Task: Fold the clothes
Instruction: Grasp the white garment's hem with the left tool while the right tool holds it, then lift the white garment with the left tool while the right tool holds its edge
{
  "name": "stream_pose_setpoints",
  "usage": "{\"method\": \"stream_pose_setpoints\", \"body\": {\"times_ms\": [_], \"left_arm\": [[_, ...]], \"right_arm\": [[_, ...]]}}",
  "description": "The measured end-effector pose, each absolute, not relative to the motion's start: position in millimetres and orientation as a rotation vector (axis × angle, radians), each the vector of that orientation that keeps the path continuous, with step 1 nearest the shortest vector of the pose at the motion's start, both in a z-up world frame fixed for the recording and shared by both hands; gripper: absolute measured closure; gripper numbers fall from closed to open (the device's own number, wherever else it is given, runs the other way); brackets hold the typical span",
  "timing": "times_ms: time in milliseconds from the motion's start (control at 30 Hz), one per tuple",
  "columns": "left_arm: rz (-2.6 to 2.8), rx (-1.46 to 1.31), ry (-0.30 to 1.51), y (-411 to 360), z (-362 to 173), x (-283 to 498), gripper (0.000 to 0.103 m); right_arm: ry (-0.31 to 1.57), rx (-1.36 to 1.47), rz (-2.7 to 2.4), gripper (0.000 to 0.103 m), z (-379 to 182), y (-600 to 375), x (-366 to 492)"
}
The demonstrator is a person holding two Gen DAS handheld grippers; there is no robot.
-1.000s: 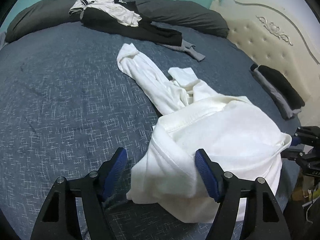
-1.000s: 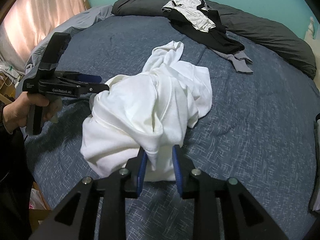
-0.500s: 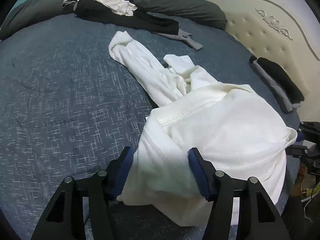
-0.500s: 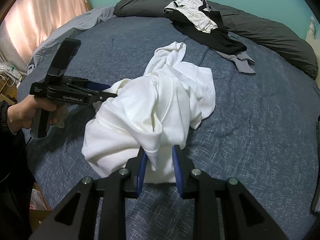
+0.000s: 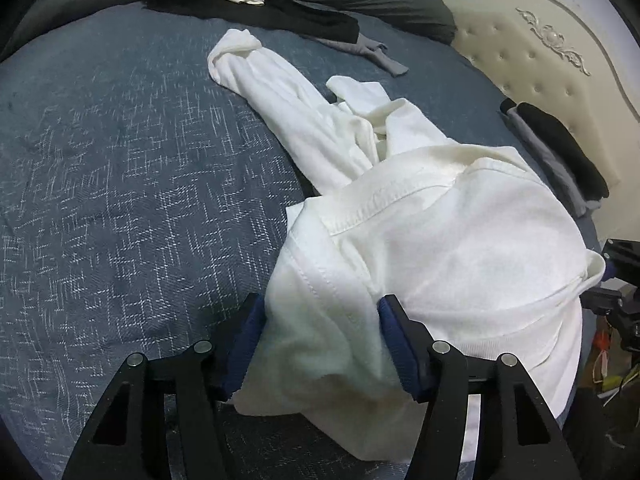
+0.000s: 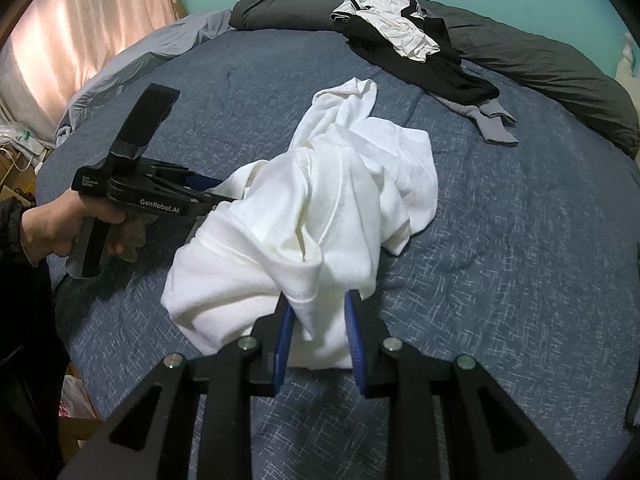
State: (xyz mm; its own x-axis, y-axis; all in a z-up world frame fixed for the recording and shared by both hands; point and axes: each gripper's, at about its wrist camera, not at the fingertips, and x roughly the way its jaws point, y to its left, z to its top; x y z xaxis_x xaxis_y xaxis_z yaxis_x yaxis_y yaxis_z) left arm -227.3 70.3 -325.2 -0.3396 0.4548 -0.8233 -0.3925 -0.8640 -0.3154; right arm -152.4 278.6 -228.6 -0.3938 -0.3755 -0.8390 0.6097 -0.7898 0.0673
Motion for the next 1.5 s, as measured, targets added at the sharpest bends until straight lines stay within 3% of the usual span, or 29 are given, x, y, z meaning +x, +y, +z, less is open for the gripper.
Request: {"method": "stream_pose_setpoints", "body": {"times_ms": [100, 233, 300, 600, 700, 900, 967, 1033, 1100, 1500], "left_arm": [[2.228, -1.366, -0.052, 71, -320, -224, 0.052], [2.276, -1.307, 0.0, 68, -305, -216, 0.08], [2.3, -1.257, 0.037, 67, -293, -209, 0.084], [2.347, -1.154, 0.07, 55, -256, -196, 0.087], [2.367, -1.122, 0.09, 50, -240, -190, 0.088], [2.394, -1.088, 0.109, 42, -213, -181, 0.089], [2.405, -1.074, 0.122, 40, -204, -179, 0.09], [2.415, -1.061, 0.129, 38, -195, -176, 0.09], [2.426, -1.046, 0.135, 36, -187, -173, 0.091], [2.469, -1.023, 0.114, 19, -165, -151, 0.091]], "right_arm": [[0.335, 1.236, -2.191, 0.078, -228, 280, -152], [0.321, 1.249, -2.195, 0.071, -224, 287, -150], [0.301, 1.248, -2.201, 0.07, -220, 294, -148], [0.082, 1.245, -2.218, 0.066, -202, 315, -153], [0.027, 1.253, -2.204, 0.057, -200, 311, -159], [-0.031, 1.319, -2.177, 0.057, -210, 294, -174], [-0.052, 1.313, -2.159, 0.064, -211, 290, -175], [-0.03, 1.314, -2.135, 0.088, -210, 285, -173], [-0.001, 1.301, -2.118, 0.094, -206, 279, -167], [0.056, 1.298, -2.035, 0.094, -195, 260, -138]]}}
